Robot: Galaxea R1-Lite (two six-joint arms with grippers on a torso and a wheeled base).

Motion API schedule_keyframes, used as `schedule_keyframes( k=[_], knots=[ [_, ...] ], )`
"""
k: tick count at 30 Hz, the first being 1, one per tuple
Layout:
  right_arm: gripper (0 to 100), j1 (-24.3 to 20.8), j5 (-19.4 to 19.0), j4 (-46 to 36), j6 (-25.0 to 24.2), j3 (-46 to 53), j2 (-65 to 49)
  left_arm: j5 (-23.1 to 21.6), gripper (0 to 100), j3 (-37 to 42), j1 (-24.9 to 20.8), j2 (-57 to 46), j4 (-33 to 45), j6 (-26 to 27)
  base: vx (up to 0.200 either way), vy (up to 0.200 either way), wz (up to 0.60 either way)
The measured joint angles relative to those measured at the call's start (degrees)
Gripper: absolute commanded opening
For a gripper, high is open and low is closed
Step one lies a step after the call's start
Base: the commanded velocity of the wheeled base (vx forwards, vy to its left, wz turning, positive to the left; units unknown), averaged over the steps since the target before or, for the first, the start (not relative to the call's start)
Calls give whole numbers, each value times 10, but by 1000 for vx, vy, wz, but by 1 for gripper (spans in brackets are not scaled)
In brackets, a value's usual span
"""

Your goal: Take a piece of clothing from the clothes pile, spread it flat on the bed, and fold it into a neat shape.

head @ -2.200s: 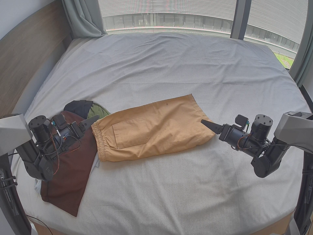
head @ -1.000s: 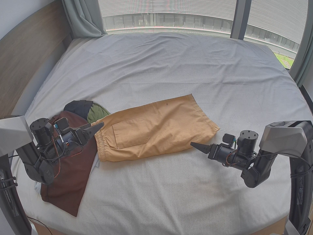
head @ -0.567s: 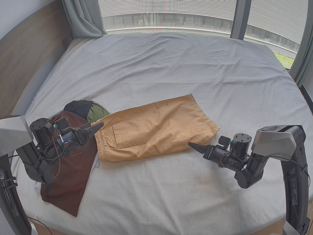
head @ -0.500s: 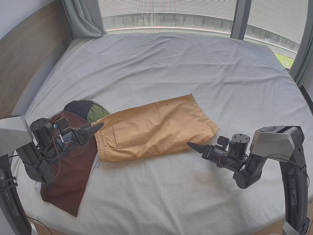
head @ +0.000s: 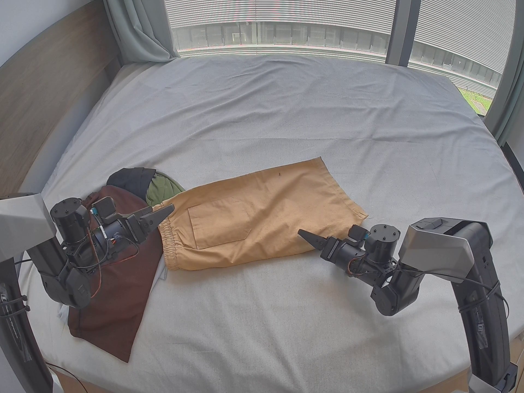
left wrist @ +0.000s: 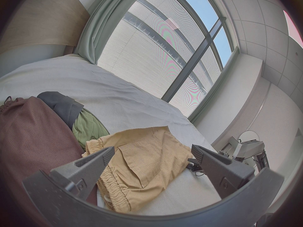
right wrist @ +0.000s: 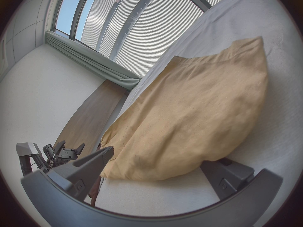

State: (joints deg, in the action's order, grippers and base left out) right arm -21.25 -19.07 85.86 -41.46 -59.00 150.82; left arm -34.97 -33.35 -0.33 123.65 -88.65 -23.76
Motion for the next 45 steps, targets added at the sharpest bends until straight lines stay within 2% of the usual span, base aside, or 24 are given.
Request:
schedule_keyframes(
  k=[12,16,17,35,45],
  knots=[
    [100,-13,4,20,-7,-54,39,0,100,0,-1,0,0,0,0,0,0],
    [100,-14,19,22,-7,-67,46,0,100,0,-1,1,0,0,0,0,0],
    [0,-14,25,21,-7,-71,49,0,100,0,-1,1,0,0,0,0,0],
    [0,-11,30,21,-7,-74,57,-2,100,1,-2,4,0,0,0,0,0],
    [0,-12,30,23,-4,-18,41,-24,100,0,0,4,0,0,0,0,0]
  ],
)
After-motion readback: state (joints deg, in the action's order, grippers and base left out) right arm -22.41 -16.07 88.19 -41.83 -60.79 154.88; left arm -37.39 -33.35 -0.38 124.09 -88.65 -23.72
